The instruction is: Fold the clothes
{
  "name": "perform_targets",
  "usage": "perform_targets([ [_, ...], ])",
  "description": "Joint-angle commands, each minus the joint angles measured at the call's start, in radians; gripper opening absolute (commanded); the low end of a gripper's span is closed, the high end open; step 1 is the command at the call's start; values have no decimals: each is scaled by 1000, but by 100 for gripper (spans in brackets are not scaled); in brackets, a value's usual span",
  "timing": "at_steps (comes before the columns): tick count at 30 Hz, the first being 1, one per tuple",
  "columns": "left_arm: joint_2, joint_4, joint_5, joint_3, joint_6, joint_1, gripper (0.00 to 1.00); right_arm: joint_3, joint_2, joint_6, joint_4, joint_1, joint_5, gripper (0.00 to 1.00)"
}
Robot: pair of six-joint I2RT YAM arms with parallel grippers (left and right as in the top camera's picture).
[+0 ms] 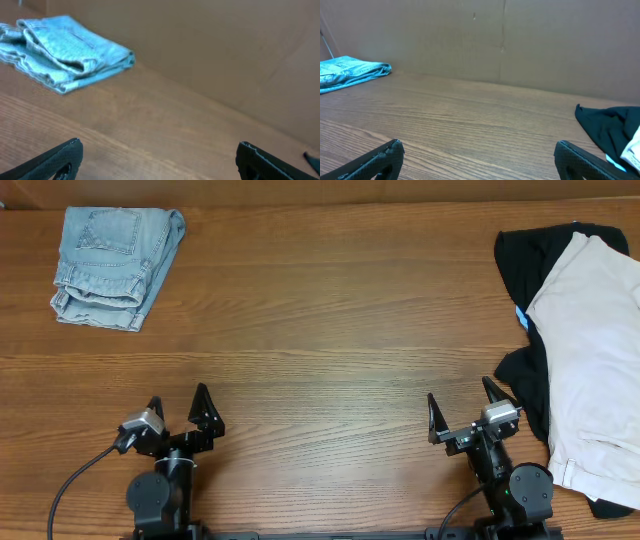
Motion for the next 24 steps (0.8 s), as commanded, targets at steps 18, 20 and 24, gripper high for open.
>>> perform_targets([
  [18,-13,-2,-12,-3,177,-61,100,-11,-10,3,6,-3,-4,100],
  [20,-13,-2,-13,-3,224,-61,100,-11,-10,3,6,-3,-4,100],
  [24,-13,-3,-13,-3,261,-60,100,-11,-10,3,6,-3,-4,100],
])
